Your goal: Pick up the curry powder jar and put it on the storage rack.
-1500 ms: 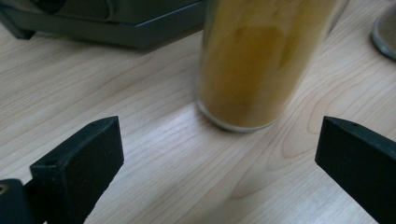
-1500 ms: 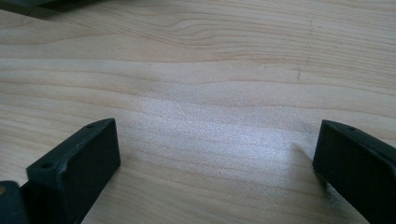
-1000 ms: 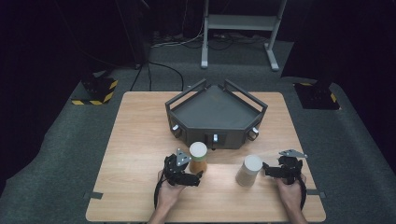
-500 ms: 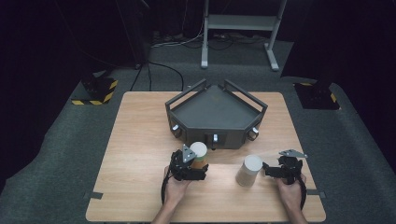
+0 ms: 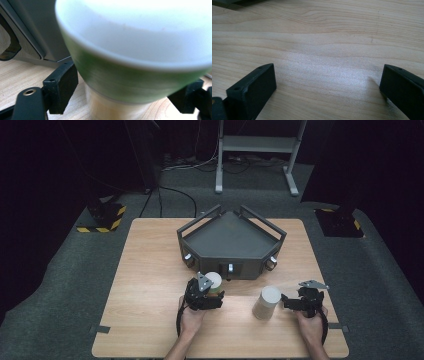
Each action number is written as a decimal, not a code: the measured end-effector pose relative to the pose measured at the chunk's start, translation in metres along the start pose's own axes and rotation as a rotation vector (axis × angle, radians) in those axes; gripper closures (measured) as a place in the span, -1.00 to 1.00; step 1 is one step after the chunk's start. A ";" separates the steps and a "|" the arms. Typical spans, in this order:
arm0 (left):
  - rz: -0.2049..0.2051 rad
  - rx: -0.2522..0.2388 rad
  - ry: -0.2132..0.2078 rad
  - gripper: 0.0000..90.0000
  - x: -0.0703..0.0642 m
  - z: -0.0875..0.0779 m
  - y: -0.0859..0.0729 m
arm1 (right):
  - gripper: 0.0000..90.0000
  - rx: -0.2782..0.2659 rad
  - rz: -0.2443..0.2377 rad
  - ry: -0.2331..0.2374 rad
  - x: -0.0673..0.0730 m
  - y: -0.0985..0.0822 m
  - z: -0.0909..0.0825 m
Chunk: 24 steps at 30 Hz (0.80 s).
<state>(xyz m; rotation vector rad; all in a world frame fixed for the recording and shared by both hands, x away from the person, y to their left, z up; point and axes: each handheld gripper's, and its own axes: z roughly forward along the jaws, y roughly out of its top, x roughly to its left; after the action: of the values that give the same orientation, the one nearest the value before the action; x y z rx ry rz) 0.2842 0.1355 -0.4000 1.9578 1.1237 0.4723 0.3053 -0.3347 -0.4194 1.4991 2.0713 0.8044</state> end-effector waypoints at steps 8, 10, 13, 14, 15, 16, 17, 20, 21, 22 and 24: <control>0.005 -0.006 0.000 -0.42 0.000 0.001 0.001 | -1.00 0.000 0.000 0.000 0.000 0.000 0.000; 0.009 -0.008 -0.004 -0.36 0.000 0.002 0.001 | -1.00 0.000 0.000 0.000 0.000 0.000 0.000; 0.012 -0.009 -0.004 -0.30 0.000 0.002 0.001 | -1.00 0.000 0.000 0.000 0.000 0.000 0.000; 0.010 -0.009 -0.007 -0.30 0.001 0.002 0.001 | -1.00 0.000 0.000 0.000 0.000 0.000 0.000; 0.010 -0.009 -0.007 -0.30 0.001 0.002 0.001 | -1.00 0.000 0.000 0.000 0.000 0.000 0.000; 0.011 -0.009 -0.006 -0.30 0.000 0.002 0.001 | -1.00 0.000 0.000 0.000 0.000 0.000 0.000; 0.013 -0.009 -0.004 -0.29 0.000 0.002 0.002 | -1.00 0.000 0.000 0.000 0.000 0.000 0.000; 0.012 -0.014 -0.003 -0.29 -0.001 0.002 0.000 | -1.00 0.000 0.000 0.000 0.000 0.000 0.000; 0.014 -0.014 -0.002 -0.28 -0.001 0.001 0.001 | -1.00 0.000 0.000 0.000 0.000 0.000 0.000; 0.019 -0.012 0.000 -0.28 -0.001 0.001 0.001 | -1.00 0.000 0.000 0.000 0.000 0.000 0.000; 0.023 -0.006 0.000 -0.28 -0.002 0.001 0.003 | -1.00 0.000 0.000 0.000 0.000 0.000 0.000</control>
<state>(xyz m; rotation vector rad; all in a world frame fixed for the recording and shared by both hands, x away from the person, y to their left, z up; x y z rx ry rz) 0.2855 0.1327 -0.3983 1.9673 1.1004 0.4874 0.3053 -0.3347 -0.4193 1.4996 2.0711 0.8039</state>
